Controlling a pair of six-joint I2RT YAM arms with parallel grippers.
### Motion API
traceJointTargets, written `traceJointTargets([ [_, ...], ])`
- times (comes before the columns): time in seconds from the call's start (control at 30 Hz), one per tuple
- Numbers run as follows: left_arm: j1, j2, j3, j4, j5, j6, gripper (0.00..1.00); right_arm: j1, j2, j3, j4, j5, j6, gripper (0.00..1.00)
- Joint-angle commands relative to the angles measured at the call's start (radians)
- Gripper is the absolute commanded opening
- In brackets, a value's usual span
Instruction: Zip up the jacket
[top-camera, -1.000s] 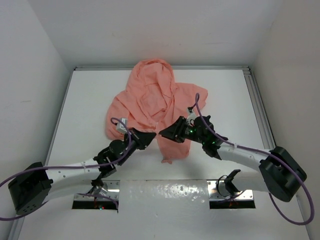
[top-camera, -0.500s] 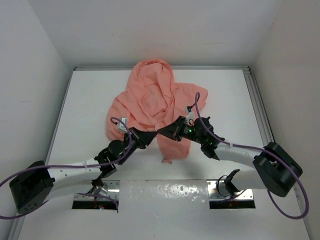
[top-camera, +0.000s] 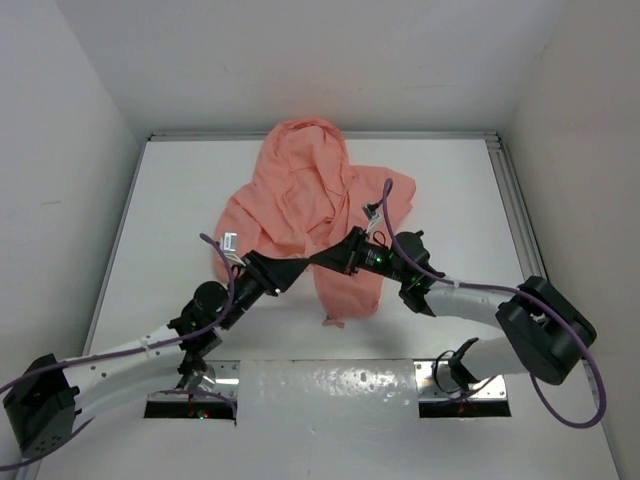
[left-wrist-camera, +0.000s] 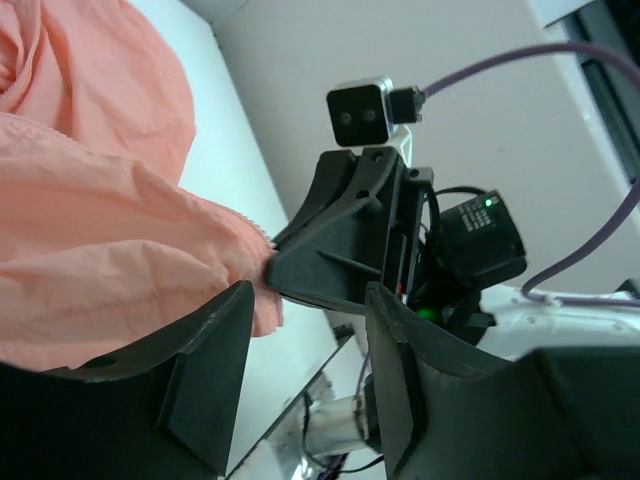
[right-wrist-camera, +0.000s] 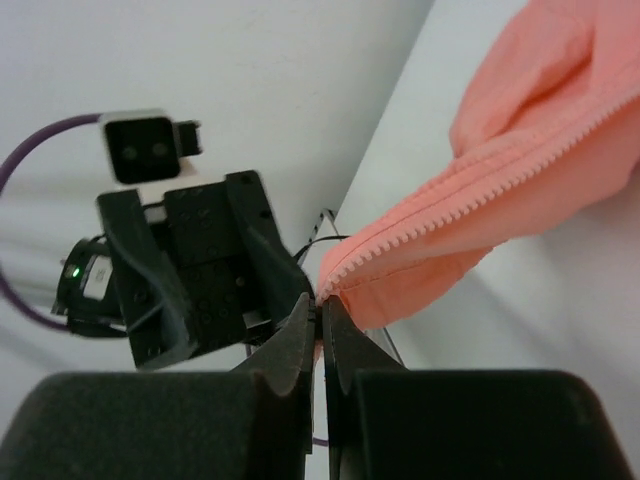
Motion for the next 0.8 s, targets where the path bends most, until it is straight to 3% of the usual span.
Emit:
traceJointTargets([
  [0.0,0.063,-0.046,0.015,-0.029,0.102,-0.078,0.47,-0.011,0.011,0.061,0.162,-0.096,-0.089,0.00],
  [0.2,0.151,-0.022,0.018,-0.013,0.238,-0.139,0.50,-0.037,0.115,0.070,0.454,-0.200,0.041,0.00],
  [0.53,0.155,-0.036,0.016,0.024,0.251,-0.133,0.49,-0.038,0.149,0.078,0.548,-0.239,0.093,0.00],
  [0.63,0.155,-0.017,0.018,0.034,0.259,-0.141,0.45,-0.038,0.151,0.073,0.571,-0.240,0.097,0.00],
  [0.77,0.154,-0.002,0.012,0.057,0.265,-0.149,0.32,-0.038,0.154,0.076,0.571,-0.234,0.107,0.00],
])
